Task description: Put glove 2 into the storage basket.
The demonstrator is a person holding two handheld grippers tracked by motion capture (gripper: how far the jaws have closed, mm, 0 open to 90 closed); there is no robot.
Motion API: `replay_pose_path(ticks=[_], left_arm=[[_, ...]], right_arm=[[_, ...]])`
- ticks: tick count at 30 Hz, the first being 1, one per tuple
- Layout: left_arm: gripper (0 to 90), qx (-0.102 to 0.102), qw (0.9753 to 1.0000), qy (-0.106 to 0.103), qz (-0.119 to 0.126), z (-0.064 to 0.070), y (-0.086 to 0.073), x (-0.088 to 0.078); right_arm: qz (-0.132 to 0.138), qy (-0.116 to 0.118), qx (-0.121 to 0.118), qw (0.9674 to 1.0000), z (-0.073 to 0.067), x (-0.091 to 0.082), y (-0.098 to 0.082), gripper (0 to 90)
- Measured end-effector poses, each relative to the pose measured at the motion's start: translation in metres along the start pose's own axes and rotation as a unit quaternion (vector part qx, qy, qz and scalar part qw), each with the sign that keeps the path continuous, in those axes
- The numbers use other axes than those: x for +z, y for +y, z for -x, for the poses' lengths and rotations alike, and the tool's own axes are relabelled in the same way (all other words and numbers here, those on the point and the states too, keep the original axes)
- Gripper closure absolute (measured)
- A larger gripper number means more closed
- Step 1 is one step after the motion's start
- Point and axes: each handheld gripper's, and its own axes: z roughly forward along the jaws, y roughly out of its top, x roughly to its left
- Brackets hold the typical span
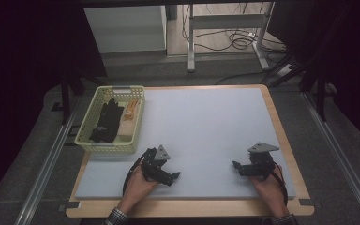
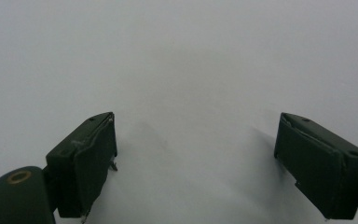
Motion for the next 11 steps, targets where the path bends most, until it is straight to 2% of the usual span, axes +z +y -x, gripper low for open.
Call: replay_pose_path(ticks=[11], left_arm=[[0.0,-0.002,1.0000,0.000,-0.001,0.0000,0.0002,0.0004]], right_arm=[[0.000,0.001,0.001,1.0000,0.0002,0.0001,-0.0001,12.7]])
